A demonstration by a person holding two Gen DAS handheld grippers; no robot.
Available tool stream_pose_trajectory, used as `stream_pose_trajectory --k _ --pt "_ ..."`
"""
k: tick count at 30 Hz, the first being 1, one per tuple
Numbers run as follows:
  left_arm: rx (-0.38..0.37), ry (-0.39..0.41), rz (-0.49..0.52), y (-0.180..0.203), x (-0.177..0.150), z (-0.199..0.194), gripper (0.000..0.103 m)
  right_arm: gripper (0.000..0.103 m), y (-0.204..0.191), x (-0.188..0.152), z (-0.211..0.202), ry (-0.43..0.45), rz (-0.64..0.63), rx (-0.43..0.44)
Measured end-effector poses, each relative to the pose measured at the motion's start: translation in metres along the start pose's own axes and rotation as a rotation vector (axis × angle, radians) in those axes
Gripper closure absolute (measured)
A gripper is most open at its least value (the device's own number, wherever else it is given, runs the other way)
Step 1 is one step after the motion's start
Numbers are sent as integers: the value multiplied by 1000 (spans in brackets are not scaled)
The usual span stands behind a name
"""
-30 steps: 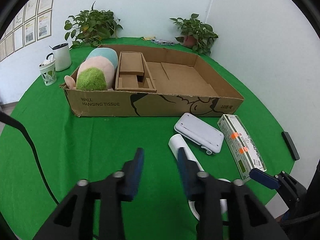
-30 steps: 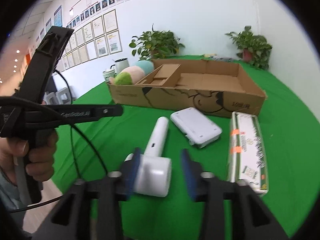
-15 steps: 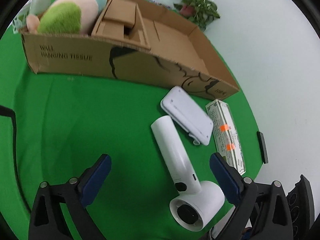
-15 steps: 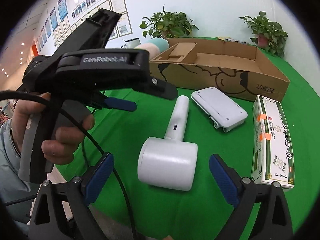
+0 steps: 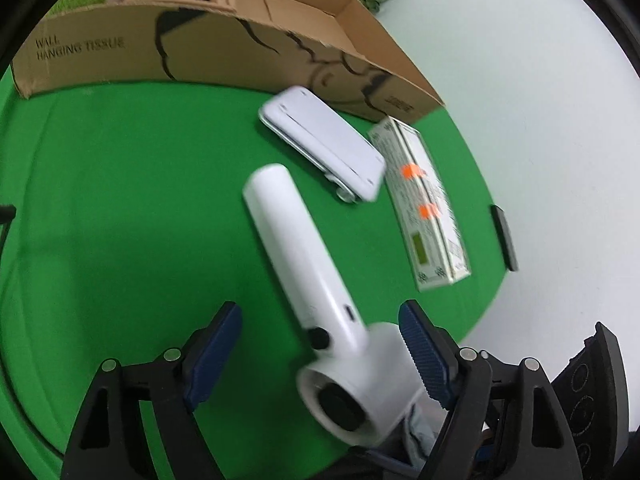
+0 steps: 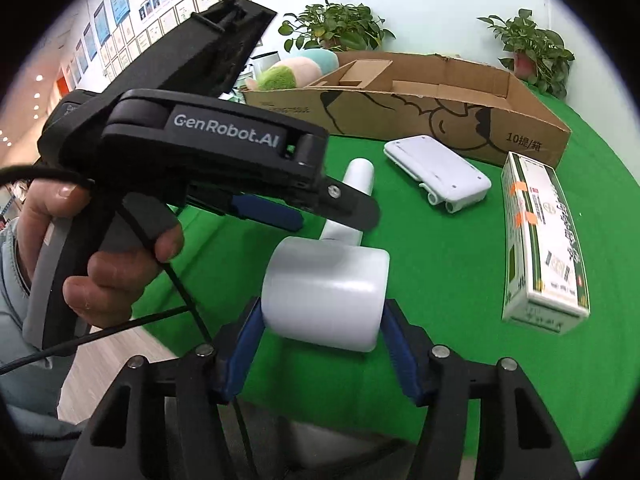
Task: Organize objects
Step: 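Close the right gripper on the hair dryer head while the left gripper grips its handle base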
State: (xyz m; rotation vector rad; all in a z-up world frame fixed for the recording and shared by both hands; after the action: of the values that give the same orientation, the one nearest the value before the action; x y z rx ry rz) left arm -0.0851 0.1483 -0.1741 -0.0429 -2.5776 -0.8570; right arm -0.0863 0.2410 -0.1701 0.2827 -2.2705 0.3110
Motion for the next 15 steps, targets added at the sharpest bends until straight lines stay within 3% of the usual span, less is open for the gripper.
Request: stream_pose_trajectory --k 4,7,14,15 --pt "-34 -2 -35 8 -3 -5 26 44 -9 6 3 17 -23 11" --pt "-44 -10 -67 6 -1 -8 41 43 -9 9 11 11 -18 -3" --pt "-41 4 -122 -3 -4 -21 51 43 -5 10 17 1 11 -38" --pt "-32 7 -129 -6 -3 -23 60 43 -4 10 17 1 7 -47"
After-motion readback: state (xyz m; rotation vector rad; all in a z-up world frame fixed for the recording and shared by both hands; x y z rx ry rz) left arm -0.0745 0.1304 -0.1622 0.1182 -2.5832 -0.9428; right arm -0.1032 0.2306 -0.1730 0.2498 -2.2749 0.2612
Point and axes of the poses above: each gripper's, at about its wrist camera, not at the fingertips, and z roughly the way its jaws point, y to its right, x to its top, the point moved 10 cm from there along z, roughly the way its jaws point, and after that the axes turned 8 degrees about y, right-handed, at the moved point
